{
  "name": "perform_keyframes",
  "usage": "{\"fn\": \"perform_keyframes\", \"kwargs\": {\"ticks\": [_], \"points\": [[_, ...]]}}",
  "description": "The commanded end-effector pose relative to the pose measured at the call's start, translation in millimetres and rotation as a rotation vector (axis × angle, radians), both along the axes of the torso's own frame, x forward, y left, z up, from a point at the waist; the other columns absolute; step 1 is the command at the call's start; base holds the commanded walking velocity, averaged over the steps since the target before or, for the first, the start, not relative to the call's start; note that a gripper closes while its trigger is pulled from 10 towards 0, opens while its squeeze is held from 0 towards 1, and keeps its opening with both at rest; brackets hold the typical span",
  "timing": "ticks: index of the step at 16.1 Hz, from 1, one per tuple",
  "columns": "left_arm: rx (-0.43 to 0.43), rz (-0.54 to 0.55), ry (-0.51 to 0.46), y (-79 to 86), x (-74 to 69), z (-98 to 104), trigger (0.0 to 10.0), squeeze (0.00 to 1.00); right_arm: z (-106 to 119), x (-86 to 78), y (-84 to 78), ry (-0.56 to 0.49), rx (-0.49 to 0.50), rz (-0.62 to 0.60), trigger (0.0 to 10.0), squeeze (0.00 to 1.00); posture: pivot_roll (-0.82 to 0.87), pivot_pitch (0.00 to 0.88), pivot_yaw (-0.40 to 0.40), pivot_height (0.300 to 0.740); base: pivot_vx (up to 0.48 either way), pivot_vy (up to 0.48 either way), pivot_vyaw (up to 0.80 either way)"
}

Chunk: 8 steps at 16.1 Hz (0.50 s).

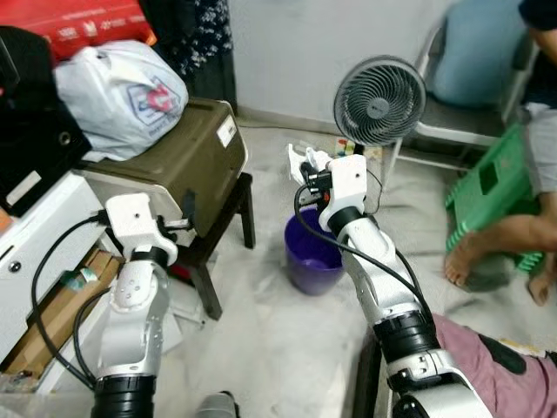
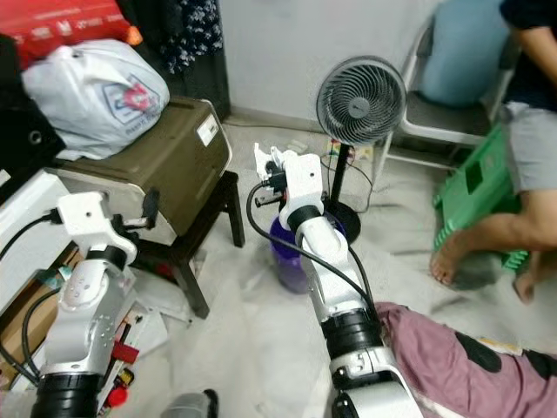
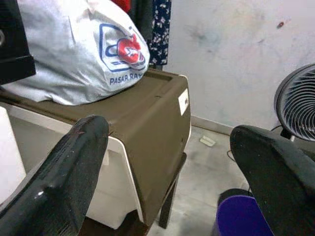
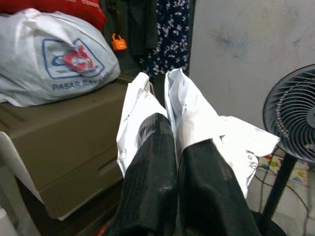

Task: Clean up the room

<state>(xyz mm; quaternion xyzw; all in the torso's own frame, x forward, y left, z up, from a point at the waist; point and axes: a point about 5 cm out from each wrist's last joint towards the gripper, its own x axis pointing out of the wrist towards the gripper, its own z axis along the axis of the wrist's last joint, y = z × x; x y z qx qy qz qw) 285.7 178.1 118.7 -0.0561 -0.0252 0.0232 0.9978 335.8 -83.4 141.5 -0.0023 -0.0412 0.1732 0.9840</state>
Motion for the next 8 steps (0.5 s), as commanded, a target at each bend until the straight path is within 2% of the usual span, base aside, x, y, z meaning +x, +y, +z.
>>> {"fn": "perform_keyframes", "kwargs": {"ticks": [1,4,5,8], "points": [[0.003,-0.008,-0.019,-1.5,0.5,4.6,10.0,0.0,4.4,2.5,-0.8,-0.013,-0.002,-0.003,10.0,0.0,-0.04,0.0,-0.037,0.74,0.0,0.0,0.0],[0.0,-0.02,-0.034,-2.2,1.0,6.7,10.0,0.0,4.2,1.8,0.5,-0.013,-0.005,-0.002,10.0,0.0,-0.04,0.0,-0.038,0.74,0.0,0.0,0.0],[0.0,-0.022,-0.036,-2.4,1.1,6.9,10.0,0.0,4.4,1.9,0.3,-0.014,-0.005,-0.003,10.0,0.0,-0.05,0.0,-0.036,0.74,0.247,0.0,0.0],[0.0,-0.025,-0.034,-2.2,1.2,6.9,10.0,0.0,4.3,1.5,1.3,-0.009,0.015,0.007,10.0,0.0,-0.05,0.0,-0.035,0.74,0.271,0.0,0.45]]}}
